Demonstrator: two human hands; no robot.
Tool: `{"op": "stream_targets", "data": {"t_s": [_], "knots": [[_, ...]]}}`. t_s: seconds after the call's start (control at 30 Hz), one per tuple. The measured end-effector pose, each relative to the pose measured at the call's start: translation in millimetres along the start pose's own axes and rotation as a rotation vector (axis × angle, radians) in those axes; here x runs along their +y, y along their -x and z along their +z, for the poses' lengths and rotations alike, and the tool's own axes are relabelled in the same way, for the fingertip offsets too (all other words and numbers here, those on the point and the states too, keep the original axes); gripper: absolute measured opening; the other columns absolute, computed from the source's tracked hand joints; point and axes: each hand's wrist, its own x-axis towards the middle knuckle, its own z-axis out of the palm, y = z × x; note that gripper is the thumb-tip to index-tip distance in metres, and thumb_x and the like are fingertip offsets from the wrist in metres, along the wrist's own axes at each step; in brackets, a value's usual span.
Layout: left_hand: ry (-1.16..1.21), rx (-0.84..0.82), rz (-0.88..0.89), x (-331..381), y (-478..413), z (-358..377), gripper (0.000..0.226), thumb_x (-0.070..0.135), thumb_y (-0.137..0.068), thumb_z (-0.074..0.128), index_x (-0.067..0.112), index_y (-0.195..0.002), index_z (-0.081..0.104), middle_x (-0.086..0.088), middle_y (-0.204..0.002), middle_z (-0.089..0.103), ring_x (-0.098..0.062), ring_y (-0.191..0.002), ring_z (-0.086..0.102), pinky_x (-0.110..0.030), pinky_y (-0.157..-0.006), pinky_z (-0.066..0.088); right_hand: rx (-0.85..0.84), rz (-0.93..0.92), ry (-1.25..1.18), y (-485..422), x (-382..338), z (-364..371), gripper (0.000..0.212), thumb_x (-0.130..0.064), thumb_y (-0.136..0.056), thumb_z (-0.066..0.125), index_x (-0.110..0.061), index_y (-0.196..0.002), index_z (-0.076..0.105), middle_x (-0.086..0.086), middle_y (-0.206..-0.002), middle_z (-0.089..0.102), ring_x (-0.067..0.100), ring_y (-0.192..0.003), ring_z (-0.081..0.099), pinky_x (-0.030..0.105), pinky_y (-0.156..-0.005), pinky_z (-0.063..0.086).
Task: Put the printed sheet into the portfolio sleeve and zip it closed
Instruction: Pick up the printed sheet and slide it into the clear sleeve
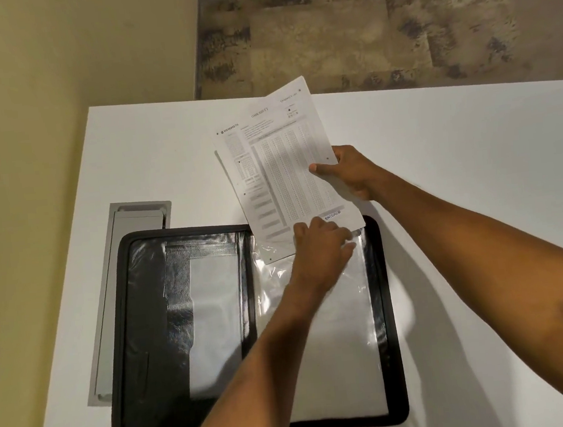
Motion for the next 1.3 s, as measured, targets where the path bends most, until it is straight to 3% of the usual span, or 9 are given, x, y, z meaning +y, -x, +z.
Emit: {"op": "stream_targets", "data": {"t_s": [0.13, 0.4, 0.53, 0.67, 0.83, 0.97, 1.07, 1.17, 1.3], "knots": [[-0.05, -0.02, -0.06, 15.5, -8.7, 5.9, 0.025, 0.038, -0.102, 0.056, 0.028, -0.106, 0.079, 0.006, -0.1, 0.076, -0.019, -0.112, 0.055, -0.044, -0.097, 0.03, -0.006, 0.018, 0.003, -2.7, 7.2, 2.1, 0.041, -0.026, -0.096, 0.074, -0.015, -0.135, 0.066, -0.009, -0.116, 0.074, 0.011, -0.104, 0.071, 0.024, -0.081, 0.057], [-0.257, 0.023, -0.098, 31.6, -11.0, 13.1, 0.016, 0.013, -0.089, 0.067, 0.021, -0.076, 0.072, -0.001, -0.066, 0.067, -0.026, -0.082, 0.058, -0.043, -0.082, 0.036, -0.012, 0.098, -0.093, -5.7, 14.1, 4.6, 0.035, -0.017, -0.096, 0.073, -0.01, -0.131, 0.068, -0.011, -0.101, 0.077, 0.002, -0.081, 0.077, 0.015, -0.062, 0.059], [-0.279, 0.03, -0.052, 35.5, -14.0, 13.8, 0.017, 0.007, -0.08, 0.078, 0.022, -0.075, 0.075, -0.001, -0.069, 0.064, -0.025, -0.081, 0.056, -0.043, -0.078, 0.036, -0.012, 0.144, -0.111, -6.0, 20.0, 5.6, 0.037, -0.021, -0.095, 0.074, -0.013, -0.13, 0.068, -0.009, -0.109, 0.075, 0.007, -0.098, 0.073, 0.021, -0.08, 0.057], [-0.235, 0.034, -0.039, 34.0, -18.8, 18.4, 0.016, 0.008, -0.084, 0.075, 0.021, -0.076, 0.076, -0.002, -0.079, 0.065, -0.025, -0.087, 0.054, -0.042, -0.08, 0.033, 0.007, 0.179, -0.14, -8.6, 26.4, 4.6, 0.027, -0.021, -0.094, 0.076, -0.016, -0.119, 0.07, -0.005, -0.113, 0.075, 0.006, -0.096, 0.074, 0.017, -0.076, 0.057], [-0.099, 0.064, -0.051, 23.7, -21.5, 26.9, 0.02, 0.017, -0.092, 0.062, 0.023, -0.083, 0.078, 0.001, -0.097, 0.066, -0.021, -0.096, 0.053, -0.038, -0.081, 0.024, 0.072, 0.194, -0.089, -9.0, 26.6, 12.7, 0.042, -0.022, -0.095, 0.075, -0.008, -0.134, 0.066, 0.008, -0.128, 0.072, 0.027, -0.115, 0.069, 0.042, -0.104, 0.054], [-0.071, 0.096, -0.066, 15.9, -24.8, 29.4, 0.024, 0.022, -0.098, 0.055, 0.026, -0.091, 0.078, 0.002, -0.098, 0.067, -0.019, -0.095, 0.051, -0.037, -0.08, 0.022, 0.086, 0.161, -0.098, -5.6, 30.4, 19.6, 0.034, -0.018, -0.096, 0.073, -0.011, -0.129, 0.068, 0.0, -0.113, 0.075, 0.015, -0.098, 0.073, 0.024, -0.076, 0.063], [-0.044, 0.07, -0.079, 11.8, -28.3, 28.3, 0.025, 0.026, -0.101, 0.055, 0.028, -0.097, 0.08, 0.003, -0.104, 0.067, -0.019, -0.101, 0.052, -0.04, -0.086, 0.029, 0.11, 0.172, -0.087, 3.2, 38.0, 18.5, 0.012, -0.022, -0.095, 0.075, -0.025, -0.107, 0.072, -0.009, -0.101, 0.074, 0.001, -0.081, 0.073, 0.011, -0.059, 0.057], [-0.047, 0.049, -0.096, 10.8, -29.3, 30.2, 0.023, 0.027, -0.1, 0.057, 0.029, -0.094, 0.079, 0.003, -0.1, 0.067, -0.019, -0.102, 0.054, -0.04, -0.089, 0.03, 0.112, 0.216, -0.071, 13.7, 45.2, 12.0, 0.011, -0.027, -0.091, 0.08, -0.031, -0.096, 0.071, -0.005, -0.107, 0.077, 0.006, -0.09, 0.076, 0.02, -0.071, 0.061], [0.033, 0.095, -0.124, 9.9, -26.8, 30.5, 0.022, 0.025, -0.098, 0.059, 0.027, -0.089, 0.079, 0.003, -0.092, 0.069, -0.018, -0.097, 0.055, -0.037, -0.084, 0.024, 0.023, 0.319, -0.097, 19.6, 43.2, -2.9, 0.048, -0.028, -0.084, 0.086, -0.009, -0.124, 0.07, 0.006, -0.121, 0.075, 0.023, -0.111, 0.072, 0.04, -0.099, 0.059]]}}
